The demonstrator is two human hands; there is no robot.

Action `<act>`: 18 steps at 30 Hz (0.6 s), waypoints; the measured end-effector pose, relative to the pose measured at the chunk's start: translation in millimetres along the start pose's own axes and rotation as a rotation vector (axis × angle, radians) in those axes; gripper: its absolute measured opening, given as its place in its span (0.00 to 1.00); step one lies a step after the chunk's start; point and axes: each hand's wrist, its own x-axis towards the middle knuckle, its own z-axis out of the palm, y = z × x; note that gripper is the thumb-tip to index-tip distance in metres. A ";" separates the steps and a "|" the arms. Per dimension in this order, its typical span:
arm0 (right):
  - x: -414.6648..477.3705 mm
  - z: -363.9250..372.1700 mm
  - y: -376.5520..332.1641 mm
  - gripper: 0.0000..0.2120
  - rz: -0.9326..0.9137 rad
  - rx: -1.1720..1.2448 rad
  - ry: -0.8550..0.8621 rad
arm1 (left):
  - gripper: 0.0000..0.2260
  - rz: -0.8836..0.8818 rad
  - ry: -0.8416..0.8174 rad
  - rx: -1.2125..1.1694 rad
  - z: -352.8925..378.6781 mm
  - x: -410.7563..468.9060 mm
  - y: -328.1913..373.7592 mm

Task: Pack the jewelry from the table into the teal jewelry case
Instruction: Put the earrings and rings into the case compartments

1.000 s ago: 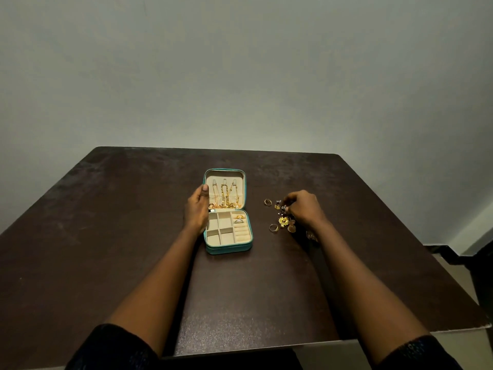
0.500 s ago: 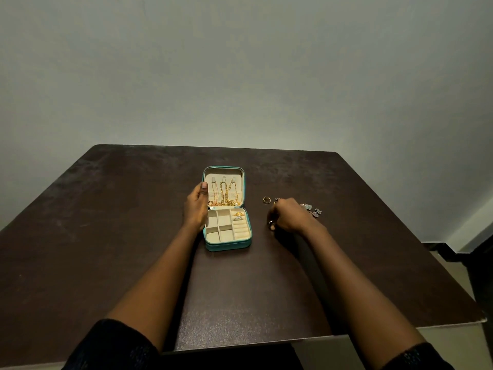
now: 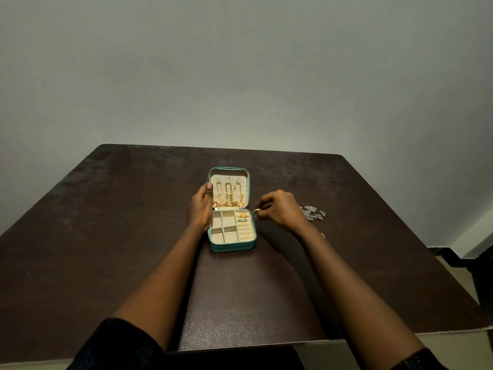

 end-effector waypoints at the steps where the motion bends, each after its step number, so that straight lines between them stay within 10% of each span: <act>1: -0.1 1.8 -2.4 0.12 -0.012 -0.004 -0.017 | 0.16 0.003 0.004 0.011 -0.2 0.0 -0.3; 18: 5.3 20.9 -8.0 0.16 -0.218 -0.226 -0.122 | 0.16 0.012 -0.010 -0.009 -0.6 -2.5 0.5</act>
